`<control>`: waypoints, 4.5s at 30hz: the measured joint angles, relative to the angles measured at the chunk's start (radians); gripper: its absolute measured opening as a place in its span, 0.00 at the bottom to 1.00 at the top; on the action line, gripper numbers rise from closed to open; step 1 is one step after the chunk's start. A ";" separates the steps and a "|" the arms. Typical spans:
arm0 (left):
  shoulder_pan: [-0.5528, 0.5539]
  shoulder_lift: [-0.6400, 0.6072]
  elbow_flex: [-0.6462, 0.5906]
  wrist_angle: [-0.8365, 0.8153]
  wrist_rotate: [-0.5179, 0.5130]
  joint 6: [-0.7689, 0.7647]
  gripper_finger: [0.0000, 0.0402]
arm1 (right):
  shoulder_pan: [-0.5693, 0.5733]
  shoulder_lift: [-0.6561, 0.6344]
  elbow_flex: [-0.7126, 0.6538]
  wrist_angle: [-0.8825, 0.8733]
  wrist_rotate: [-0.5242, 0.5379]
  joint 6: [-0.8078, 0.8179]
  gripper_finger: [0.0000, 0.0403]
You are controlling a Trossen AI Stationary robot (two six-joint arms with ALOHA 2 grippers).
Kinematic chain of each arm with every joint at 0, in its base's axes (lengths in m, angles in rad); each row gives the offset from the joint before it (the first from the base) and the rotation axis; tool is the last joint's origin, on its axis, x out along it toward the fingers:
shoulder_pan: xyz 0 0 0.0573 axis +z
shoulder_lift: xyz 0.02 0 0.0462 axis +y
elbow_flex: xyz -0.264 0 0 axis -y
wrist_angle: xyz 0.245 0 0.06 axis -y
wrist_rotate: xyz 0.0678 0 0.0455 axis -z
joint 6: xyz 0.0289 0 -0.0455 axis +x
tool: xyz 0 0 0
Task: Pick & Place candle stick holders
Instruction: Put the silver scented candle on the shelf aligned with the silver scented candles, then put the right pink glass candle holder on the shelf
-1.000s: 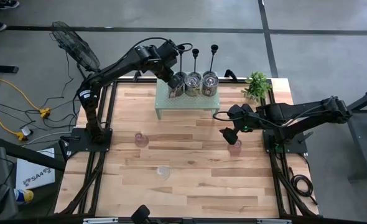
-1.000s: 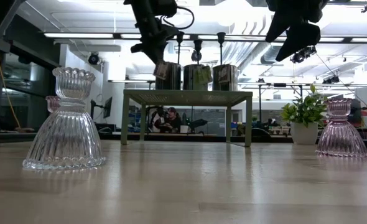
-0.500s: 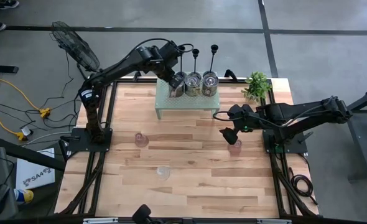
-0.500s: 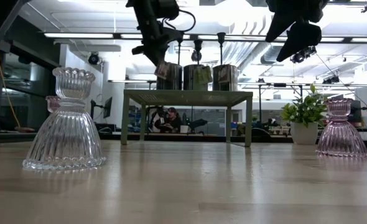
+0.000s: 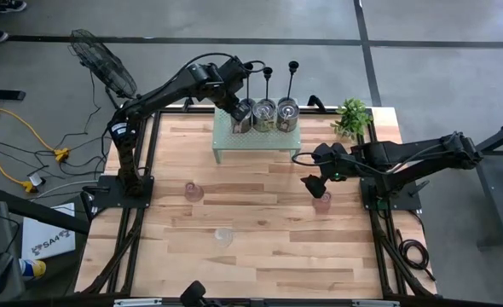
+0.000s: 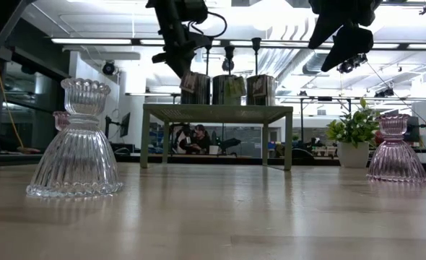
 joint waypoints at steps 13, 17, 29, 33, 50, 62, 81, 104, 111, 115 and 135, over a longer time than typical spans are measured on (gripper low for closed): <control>-0.014 -0.025 -0.002 -0.014 0.007 0.011 0.26 | 0.000 0.000 0.000 0.000 -0.018 0.004 0.97; -0.026 -0.052 -0.003 -0.016 0.004 0.028 0.28 | 0.000 0.000 0.000 0.000 -0.020 0.007 0.97; -0.048 -0.139 -0.001 -0.030 -0.017 0.060 0.28 | 0.000 0.000 0.000 -0.002 -0.019 0.054 0.97; -0.079 -0.161 -0.001 -0.038 -0.030 0.085 0.28 | 0.001 0.000 0.000 -0.012 -0.018 0.076 0.97; -0.178 -0.241 -0.001 -0.118 -0.115 0.105 0.28 | 0.149 -0.022 0.000 -0.183 0.086 0.274 0.97; -0.179 -0.506 -0.334 0.023 -0.081 0.071 0.28 | 0.269 -0.103 0.000 -0.232 0.287 0.359 0.97; -0.362 -1.022 -0.851 0.207 -0.022 -0.109 0.28 | 0.411 -0.105 -0.086 -0.245 0.192 0.639 0.97; -0.510 -1.088 -1.019 0.274 -0.072 -0.164 0.28 | 0.623 -0.104 -0.234 -0.252 0.204 0.906 0.97; -0.511 -1.088 -1.018 0.301 -0.071 -0.163 0.28 | 0.636 -0.069 -0.294 -0.142 0.194 1.009 0.97; -0.510 -1.088 -1.018 0.303 -0.071 -0.167 0.28 | 0.678 0.002 -0.308 -0.126 0.195 1.019 0.97; -0.510 -1.088 -1.018 0.317 -0.074 -0.183 0.28 | 0.628 -0.035 -0.237 -0.348 0.095 1.224 0.97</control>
